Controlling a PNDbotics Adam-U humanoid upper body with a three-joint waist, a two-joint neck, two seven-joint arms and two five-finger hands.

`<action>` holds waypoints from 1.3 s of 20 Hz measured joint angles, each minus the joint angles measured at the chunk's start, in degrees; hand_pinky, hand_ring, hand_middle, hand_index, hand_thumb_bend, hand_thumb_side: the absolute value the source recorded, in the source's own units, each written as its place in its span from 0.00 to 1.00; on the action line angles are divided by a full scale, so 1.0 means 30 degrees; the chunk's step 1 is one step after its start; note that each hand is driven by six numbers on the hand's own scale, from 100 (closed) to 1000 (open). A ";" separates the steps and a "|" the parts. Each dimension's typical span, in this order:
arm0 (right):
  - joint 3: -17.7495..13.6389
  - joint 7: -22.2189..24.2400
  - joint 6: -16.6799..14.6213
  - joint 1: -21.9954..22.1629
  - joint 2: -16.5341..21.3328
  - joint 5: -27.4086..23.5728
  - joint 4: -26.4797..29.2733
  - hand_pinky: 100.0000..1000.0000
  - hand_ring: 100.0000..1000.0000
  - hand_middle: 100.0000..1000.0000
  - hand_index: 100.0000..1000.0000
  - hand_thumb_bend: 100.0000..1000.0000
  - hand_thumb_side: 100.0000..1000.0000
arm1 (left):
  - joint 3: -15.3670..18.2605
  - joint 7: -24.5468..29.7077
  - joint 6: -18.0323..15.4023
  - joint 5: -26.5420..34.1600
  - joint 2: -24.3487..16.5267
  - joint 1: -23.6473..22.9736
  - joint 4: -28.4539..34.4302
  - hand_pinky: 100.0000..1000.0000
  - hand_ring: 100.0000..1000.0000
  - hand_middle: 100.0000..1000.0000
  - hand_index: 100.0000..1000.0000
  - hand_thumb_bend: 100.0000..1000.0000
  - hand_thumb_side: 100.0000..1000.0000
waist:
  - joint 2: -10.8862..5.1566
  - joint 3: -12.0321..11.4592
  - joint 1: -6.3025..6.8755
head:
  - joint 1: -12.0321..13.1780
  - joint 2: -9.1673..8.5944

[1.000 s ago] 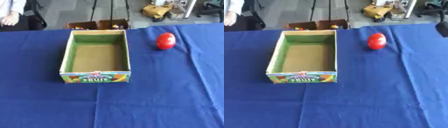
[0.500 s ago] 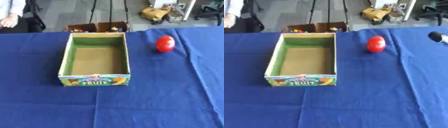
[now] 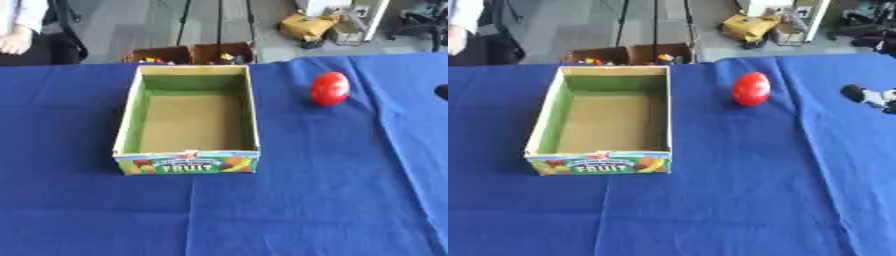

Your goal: Pick up objects on the table and place them in the box.

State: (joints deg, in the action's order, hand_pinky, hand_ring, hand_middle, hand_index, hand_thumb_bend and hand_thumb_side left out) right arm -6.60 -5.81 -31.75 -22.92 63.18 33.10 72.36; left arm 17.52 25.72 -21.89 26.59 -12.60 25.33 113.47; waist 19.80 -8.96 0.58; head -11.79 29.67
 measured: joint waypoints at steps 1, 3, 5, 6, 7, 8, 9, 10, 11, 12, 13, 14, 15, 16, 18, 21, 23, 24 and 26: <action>0.0129 0.0033 -0.0133 -0.0143 -0.0041 0.0148 -0.0021 0.70 0.92 0.87 0.92 0.54 1.00 | -0.0002 0.0041 0.0002 0.0018 0.0004 0.0001 0.0000 0.63 0.73 0.74 0.95 0.00 0.93 | 0.0013 -0.0047 0.0000 | -0.0059 -0.0003; 0.0404 0.0107 -0.0384 -0.0416 -0.0177 0.0432 -0.0027 0.70 0.92 0.87 0.92 0.54 1.00 | -0.0005 0.0083 0.0007 0.0030 0.0008 0.0004 0.0000 0.63 0.73 0.74 0.95 0.00 0.93 | 0.0029 -0.0129 0.0000 | -0.0168 -0.0012; 0.0639 0.0162 -0.0580 -0.0740 -0.0326 0.0685 -0.0027 0.71 0.93 0.87 0.93 0.54 1.00 | -0.0016 0.0127 0.0025 0.0039 0.0012 0.0009 0.0000 0.63 0.73 0.74 0.95 0.00 0.93 | 0.0095 -0.0244 0.0000 | -0.0297 -0.0018; 0.0746 0.0164 -0.0645 -0.0909 -0.0390 0.0768 -0.0027 0.71 0.93 0.87 0.93 0.53 1.00 | -0.0032 0.0162 0.0020 0.0044 0.0014 0.0011 0.0000 0.63 0.73 0.74 0.95 0.00 0.93 | 0.0121 -0.0312 0.0000 | -0.0369 -0.0024; 0.0829 0.0154 -0.0706 -0.1086 -0.0477 0.0800 -0.0027 0.71 0.93 0.87 0.93 0.53 1.00 | -0.0060 0.0200 0.0019 0.0049 0.0015 0.0015 0.0000 0.63 0.73 0.74 0.95 0.00 0.93 | 0.0126 -0.0359 0.0001 | -0.0429 -0.0039; 0.0913 0.0151 -0.0756 -0.1254 -0.0523 0.0804 -0.0027 0.71 0.94 0.87 0.93 0.53 1.00 | -0.0094 0.0234 0.0008 0.0054 0.0016 0.0021 0.0000 0.63 0.73 0.74 0.95 0.00 0.93 | 0.0133 -0.0411 0.0001 | -0.0490 -0.0072; 0.0971 0.0145 -0.0789 -0.1436 -0.0562 0.0804 -0.0027 0.72 0.94 0.87 0.93 0.53 1.00 | -0.0112 0.0258 0.0005 0.0058 0.0018 0.0030 0.0000 0.62 0.73 0.74 0.95 0.00 0.93 | 0.0157 -0.0454 0.0001 | -0.0566 -0.0102; 0.1041 0.0160 -0.0813 -0.1602 -0.0613 0.0794 -0.0035 0.72 0.94 0.87 0.93 0.53 1.00 | -0.0116 0.0296 0.0005 0.0064 0.0020 0.0047 0.0000 0.62 0.73 0.74 0.95 0.00 0.93 | 0.0199 -0.0500 -0.0004 | -0.0634 -0.0144; 0.1094 0.0196 -0.0836 -0.1760 -0.0655 0.0760 -0.0051 0.72 0.94 0.87 0.93 0.53 1.00 | -0.0118 0.0334 0.0000 0.0068 0.0023 0.0072 0.0000 0.62 0.72 0.74 0.95 0.00 0.93 | 0.0251 -0.0566 -0.0005 | -0.0721 -0.0166; 0.1154 0.0242 -0.0833 -0.1921 -0.0680 0.0714 -0.0085 0.72 0.94 0.87 0.93 0.53 1.00 | -0.0119 0.0375 -0.0006 0.0074 0.0025 0.0088 0.0000 0.62 0.72 0.74 0.95 0.00 0.93 | 0.0299 -0.0618 -0.0005 | -0.0794 -0.0174; 0.1169 0.0273 -0.0804 -0.2054 -0.0701 0.0674 -0.0106 0.72 0.95 0.87 0.93 0.53 1.00 | -0.0121 0.0411 -0.0010 0.0086 0.0027 0.0114 0.0000 0.62 0.72 0.74 0.95 0.00 0.92 | 0.0343 -0.0675 -0.0005 | -0.0877 -0.0182; 0.1212 0.0322 -0.0736 -0.2208 -0.0730 0.0624 -0.0120 0.71 0.94 0.86 0.93 0.52 1.00 | -0.0121 0.0438 -0.0024 0.0108 0.0028 0.0121 0.0000 0.62 0.72 0.74 0.95 0.00 0.92 | 0.0385 -0.0722 -0.0004 | -0.0951 -0.0187; 0.1257 0.0363 -0.0627 -0.2354 -0.0785 0.0559 -0.0185 0.71 0.94 0.86 0.93 0.52 1.00 | -0.0124 0.0467 -0.0037 0.0126 0.0031 0.0125 0.0000 0.62 0.72 0.74 0.95 0.00 0.92 | 0.0423 -0.0775 -0.0004 | -0.1011 -0.0204; 0.1274 0.0399 -0.0459 -0.2511 -0.0839 0.0482 -0.0270 0.70 0.94 0.85 0.93 0.52 1.00 | -0.0124 0.0510 -0.0053 0.0144 0.0032 0.0128 0.0000 0.62 0.72 0.74 0.95 0.00 0.92 | 0.0474 -0.0837 -0.0002 | -0.1087 -0.0270; 0.1280 0.0428 0.0093 -0.2882 -0.0934 0.0349 -0.0507 0.70 0.95 0.84 0.93 0.51 1.00 | -0.0128 0.0594 -0.0068 0.0189 0.0035 0.0148 0.0000 0.62 0.72 0.74 0.95 0.00 0.92 | 0.0610 -0.0952 -0.0002 | -0.1233 -0.0370; 0.1371 0.0354 0.1048 -0.3285 -0.1031 0.0345 -0.0741 0.71 0.95 0.85 0.96 0.55 1.00 | -0.0138 0.0716 -0.0117 0.0200 0.0043 0.0160 0.0000 0.62 0.72 0.74 0.95 0.00 0.92 | 0.0848 -0.1121 -0.0001 | -0.1471 -0.0583; 0.1389 0.0335 0.1588 -0.3484 -0.1138 0.0505 -0.0867 0.74 0.99 0.89 1.00 0.58 1.00 | -0.0154 0.0807 -0.0149 0.0204 0.0051 0.0178 0.0000 0.62 0.72 0.74 0.95 0.00 0.92 | 0.1028 -0.1226 0.0009 | -0.1665 -0.0728; 0.1394 0.0368 0.1808 -0.3617 -0.1177 0.0647 -0.0940 0.76 1.00 0.92 1.00 0.61 1.00 | -0.0165 0.0855 -0.0174 0.0207 0.0054 0.0197 0.0000 0.61 0.72 0.74 0.95 0.00 0.93 | 0.1127 -0.1282 0.0021 | -0.1764 -0.0812; 0.1410 0.0629 0.2156 -0.3885 -0.1294 0.0926 -0.1113 0.79 1.00 0.94 1.00 0.63 1.00 | -0.0181 0.0947 -0.0204 0.0210 0.0090 0.0246 0.0000 0.61 0.72 0.74 0.95 0.00 0.93 | 0.1298 -0.1356 0.0060 | -0.1937 -0.0936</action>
State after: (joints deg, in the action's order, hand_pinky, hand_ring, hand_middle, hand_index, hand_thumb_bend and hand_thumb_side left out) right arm -2.37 -3.92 -25.28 -34.58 59.30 35.88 69.03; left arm 16.98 28.56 -22.51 27.22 -12.33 26.06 113.47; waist 23.70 -13.03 0.76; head -17.61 26.86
